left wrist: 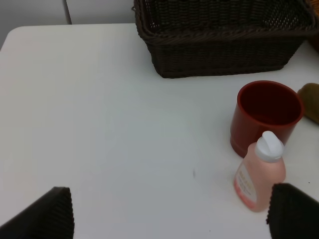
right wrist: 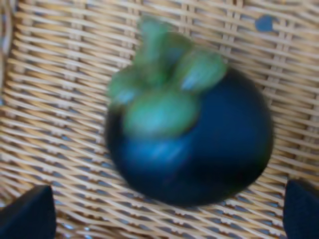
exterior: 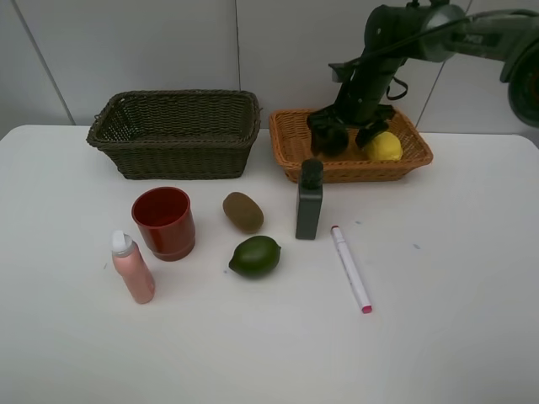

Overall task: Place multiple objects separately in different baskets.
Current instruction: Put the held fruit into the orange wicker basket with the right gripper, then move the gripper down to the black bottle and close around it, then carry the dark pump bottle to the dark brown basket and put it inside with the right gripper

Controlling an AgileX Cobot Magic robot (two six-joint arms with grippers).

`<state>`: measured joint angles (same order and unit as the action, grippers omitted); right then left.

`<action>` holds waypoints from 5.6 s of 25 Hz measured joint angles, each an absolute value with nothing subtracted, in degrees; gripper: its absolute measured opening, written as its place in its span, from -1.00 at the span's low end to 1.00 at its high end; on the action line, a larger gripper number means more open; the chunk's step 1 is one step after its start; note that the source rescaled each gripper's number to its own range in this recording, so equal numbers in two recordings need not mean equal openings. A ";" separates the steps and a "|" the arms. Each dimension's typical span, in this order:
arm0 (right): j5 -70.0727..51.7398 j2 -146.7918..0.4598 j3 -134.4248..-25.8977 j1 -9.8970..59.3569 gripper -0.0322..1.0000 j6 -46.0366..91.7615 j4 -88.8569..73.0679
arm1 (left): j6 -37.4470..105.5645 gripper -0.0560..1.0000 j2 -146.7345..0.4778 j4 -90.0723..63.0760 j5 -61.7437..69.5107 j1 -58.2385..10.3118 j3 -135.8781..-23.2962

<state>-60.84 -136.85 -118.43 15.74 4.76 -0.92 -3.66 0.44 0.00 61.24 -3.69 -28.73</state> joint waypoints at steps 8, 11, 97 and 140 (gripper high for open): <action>-63.95 -131.54 -118.43 15.98 0.99 2.10 -0.87 | -3.66 1.00 0.44 0.00 61.24 -3.69 -28.73; -67.14 -128.85 -118.43 15.98 0.99 -0.90 -0.86 | -3.66 1.00 0.44 0.00 61.24 -3.69 -28.73; -62.52 -122.91 -93.16 30.69 -0.35 -25.36 -0.55 | -3.66 1.00 0.44 0.00 61.24 -3.69 -28.73; -36.09 -129.86 -118.90 35.46 -0.36 -9.66 -1.08 | -3.66 1.00 0.44 0.00 61.24 -3.69 -28.73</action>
<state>-36.09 -129.86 -118.90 35.46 -9.66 -1.08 -3.66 0.44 0.00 61.24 -3.69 -28.73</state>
